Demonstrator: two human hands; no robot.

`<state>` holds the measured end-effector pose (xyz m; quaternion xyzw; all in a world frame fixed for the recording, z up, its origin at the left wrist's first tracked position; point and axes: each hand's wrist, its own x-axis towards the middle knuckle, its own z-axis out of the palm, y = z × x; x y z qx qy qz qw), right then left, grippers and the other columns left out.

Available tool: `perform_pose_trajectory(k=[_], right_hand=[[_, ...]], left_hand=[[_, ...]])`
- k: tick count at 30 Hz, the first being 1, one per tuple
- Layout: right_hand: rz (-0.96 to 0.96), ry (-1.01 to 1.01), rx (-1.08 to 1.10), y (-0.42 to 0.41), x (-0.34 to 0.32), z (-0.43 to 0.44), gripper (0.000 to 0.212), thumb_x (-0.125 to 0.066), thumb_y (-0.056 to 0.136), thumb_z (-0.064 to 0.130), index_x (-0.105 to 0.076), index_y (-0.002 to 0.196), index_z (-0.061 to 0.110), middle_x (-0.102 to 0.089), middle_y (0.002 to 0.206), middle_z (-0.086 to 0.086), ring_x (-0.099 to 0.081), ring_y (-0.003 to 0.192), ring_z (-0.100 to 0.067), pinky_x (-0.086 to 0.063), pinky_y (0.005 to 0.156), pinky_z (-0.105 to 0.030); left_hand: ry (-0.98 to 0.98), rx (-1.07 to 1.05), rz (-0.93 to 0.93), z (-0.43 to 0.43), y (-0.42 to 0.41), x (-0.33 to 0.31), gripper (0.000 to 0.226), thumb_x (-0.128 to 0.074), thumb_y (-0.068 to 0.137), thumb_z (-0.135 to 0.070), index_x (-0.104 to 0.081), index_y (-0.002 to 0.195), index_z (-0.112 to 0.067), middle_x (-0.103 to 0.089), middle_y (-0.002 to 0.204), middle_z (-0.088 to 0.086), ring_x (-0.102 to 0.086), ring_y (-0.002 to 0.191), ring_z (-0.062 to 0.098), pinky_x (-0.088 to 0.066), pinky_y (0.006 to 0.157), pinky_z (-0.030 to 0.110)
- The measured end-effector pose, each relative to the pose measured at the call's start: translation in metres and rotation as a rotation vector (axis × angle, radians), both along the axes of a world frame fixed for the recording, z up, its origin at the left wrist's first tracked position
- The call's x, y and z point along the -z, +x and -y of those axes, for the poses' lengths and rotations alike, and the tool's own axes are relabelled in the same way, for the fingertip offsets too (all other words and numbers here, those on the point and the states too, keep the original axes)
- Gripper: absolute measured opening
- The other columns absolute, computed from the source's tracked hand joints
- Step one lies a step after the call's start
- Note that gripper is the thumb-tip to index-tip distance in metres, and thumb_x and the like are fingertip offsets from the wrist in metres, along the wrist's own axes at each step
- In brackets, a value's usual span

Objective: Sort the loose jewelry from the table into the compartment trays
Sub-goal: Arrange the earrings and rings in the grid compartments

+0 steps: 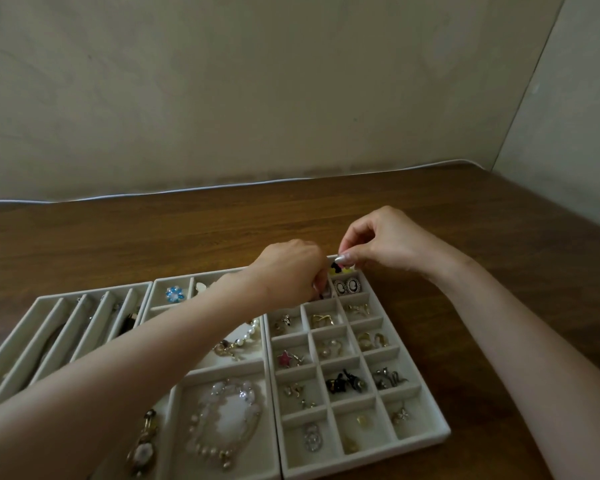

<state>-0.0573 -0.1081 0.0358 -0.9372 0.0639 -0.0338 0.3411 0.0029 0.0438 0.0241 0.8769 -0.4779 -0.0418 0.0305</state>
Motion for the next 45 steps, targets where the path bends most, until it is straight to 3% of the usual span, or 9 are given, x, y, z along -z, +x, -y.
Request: perform_pose_trajectory(k=[8,16,22,25,29,33,37,42,45], right_hand=[[-0.006,-0.004,-0.022,-0.002,-0.002,-0.001,0.003,-0.068,0.084,0.016,-0.070,0.084,0.019,-0.067,0.084,0.008,-0.063,0.079,-0.004,-0.042,0.064,-0.015],[0.011,-0.143,-0.190,0.000,0.006,-0.022,0.005,-0.071,0.081,0.020,-0.071,0.086,0.018,-0.066,0.088,0.009,-0.060,0.085,-0.004,-0.049,0.079,-0.024],[0.011,-0.408,-0.242,0.001,0.013,-0.035,0.002,-0.068,0.084,0.022,-0.068,0.086,0.021,-0.051,0.093,0.010,-0.050,0.088,-0.007,-0.040,0.071,-0.020],[0.050,-0.468,-0.253,0.003,0.015,-0.037,0.003,-0.068,0.084,0.024,-0.066,0.083,0.024,-0.046,0.088,0.011,-0.048,0.084,-0.007,-0.034,0.063,-0.017],[0.121,-0.540,-0.258,0.004,0.017,-0.041,0.009,-0.068,0.084,0.025,-0.064,0.092,0.024,-0.052,0.092,0.007,-0.051,0.081,-0.009,-0.039,0.067,-0.022],[0.145,-0.443,-0.227,0.002,0.012,-0.034,0.005,-0.066,0.086,0.022,-0.063,0.085,0.025,-0.054,0.090,0.009,-0.050,0.080,-0.005,-0.041,0.070,-0.023],[0.055,-0.330,-0.221,-0.003,0.002,-0.020,0.019,-0.062,0.089,0.014,-0.067,0.081,0.031,-0.054,0.088,0.013,-0.049,0.080,-0.002,-0.039,0.068,-0.020],[-0.043,-0.344,-0.263,-0.001,0.006,-0.023,0.028,-0.057,0.091,0.009,-0.071,0.090,0.032,-0.051,0.087,0.013,-0.048,0.080,-0.003,-0.036,0.065,-0.018],[-0.052,-0.370,-0.275,-0.001,0.007,-0.026,0.031,-0.054,0.092,0.008,-0.071,0.094,0.033,-0.049,0.087,0.013,-0.048,0.081,-0.005,-0.039,0.065,-0.019]], left_hand=[[-0.058,-0.033,-0.102,-0.008,0.009,0.001,0.010,-0.067,0.083,-0.030,-0.059,0.086,-0.026,-0.053,0.098,-0.006,-0.050,0.089,0.010,-0.043,0.076,0.024],[-0.397,-0.181,-0.326,-0.035,0.021,-0.013,0.017,-0.075,0.076,-0.022,-0.060,0.071,-0.026,-0.061,0.069,-0.015,-0.054,0.065,-0.004,-0.040,0.059,0.008],[-0.489,-0.217,-0.388,-0.038,0.024,-0.005,0.014,-0.075,0.076,-0.021,-0.061,0.075,-0.023,-0.064,0.074,-0.010,-0.059,0.067,0.002,-0.044,0.061,0.014],[-0.527,-0.223,-0.410,-0.039,0.025,-0.003,0.015,-0.076,0.075,-0.021,-0.061,0.075,-0.022,-0.068,0.082,-0.003,-0.065,0.077,0.010,-0.054,0.073,0.027],[-0.563,-0.228,-0.433,-0.041,0.026,-0.001,0.015,-0.075,0.075,-0.017,-0.061,0.075,-0.020,-0.070,0.085,0.002,-0.067,0.081,0.019,-0.055,0.080,0.039],[-0.569,-0.244,-0.450,-0.044,0.026,0.001,0.014,-0.076,0.075,-0.020,-0.061,0.077,-0.018,-0.070,0.084,0.004,-0.067,0.083,0.023,-0.053,0.077,0.039],[-0.583,-0.234,-0.464,-0.044,0.025,0.002,0.014,-0.074,0.077,-0.019,-0.061,0.082,-0.019,-0.070,0.083,0.001,-0.065,0.076,0.013,-0.052,0.072,0.027],[-0.598,-0.200,-0.474,-0.043,0.026,0.005,0.012,-0.072,0.079,-0.017,-0.064,0.086,-0.023,-0.069,0.081,0.000,-0.064,0.074,0.011,-0.051,0.073,0.030],[-0.583,-0.185,-0.475,-0.043,0.026,0.005,0.007,-0.070,0.081,-0.020,-0.066,0.085,-0.023,-0.067,0.074,-0.006,-0.062,0.067,0.002,-0.048,0.062,0.018]])
